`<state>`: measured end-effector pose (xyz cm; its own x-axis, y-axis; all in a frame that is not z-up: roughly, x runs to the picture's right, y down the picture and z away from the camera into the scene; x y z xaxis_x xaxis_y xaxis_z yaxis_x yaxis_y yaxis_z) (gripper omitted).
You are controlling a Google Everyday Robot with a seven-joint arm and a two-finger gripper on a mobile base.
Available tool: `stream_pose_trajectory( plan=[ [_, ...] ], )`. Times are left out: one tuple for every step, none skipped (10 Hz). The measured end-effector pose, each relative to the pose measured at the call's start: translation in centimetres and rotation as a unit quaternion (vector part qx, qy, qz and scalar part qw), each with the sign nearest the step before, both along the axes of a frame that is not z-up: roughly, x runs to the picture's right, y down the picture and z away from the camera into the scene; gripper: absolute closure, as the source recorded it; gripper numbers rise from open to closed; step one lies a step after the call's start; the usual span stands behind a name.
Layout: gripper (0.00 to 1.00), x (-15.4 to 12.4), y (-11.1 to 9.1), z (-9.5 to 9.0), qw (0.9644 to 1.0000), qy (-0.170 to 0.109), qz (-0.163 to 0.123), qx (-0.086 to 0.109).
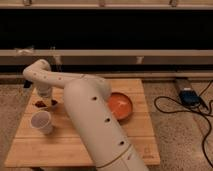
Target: Place the pepper in the ceramic cup
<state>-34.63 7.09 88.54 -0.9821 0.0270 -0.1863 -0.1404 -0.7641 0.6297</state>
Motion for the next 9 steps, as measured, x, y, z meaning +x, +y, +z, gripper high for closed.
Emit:
stream_pose_trajectory(
  plan=[
    [1.0, 0.2, -0.7, -0.8, 0.9999, -0.007, 0.012, 0.004],
    [1.0, 0.4, -1.2, -1.3, 0.9996, -0.012, 0.024, 0.008],
    [1.0, 0.7, -1.7, -1.8, 0.9992, -0.015, 0.035, 0.013],
    [1.0, 0.8, -2.2, -2.5, 0.9986, -0.02, 0.045, 0.016],
    [1.0, 1.2, -2.5, -3.3, 0.998, -0.027, 0.053, 0.019],
    [1.0, 2.1, -3.4, -5.1, 0.9966, -0.037, 0.069, 0.026],
    [1.0, 2.4, -3.5, -6.4, 0.9955, -0.046, 0.077, 0.03],
    [1.0, 2.5, -3.7, -7.5, 0.9945, -0.054, 0.083, 0.034],
    [1.0, 2.8, -3.6, -8.4, 0.9934, -0.061, 0.09, 0.036]
  ],
)
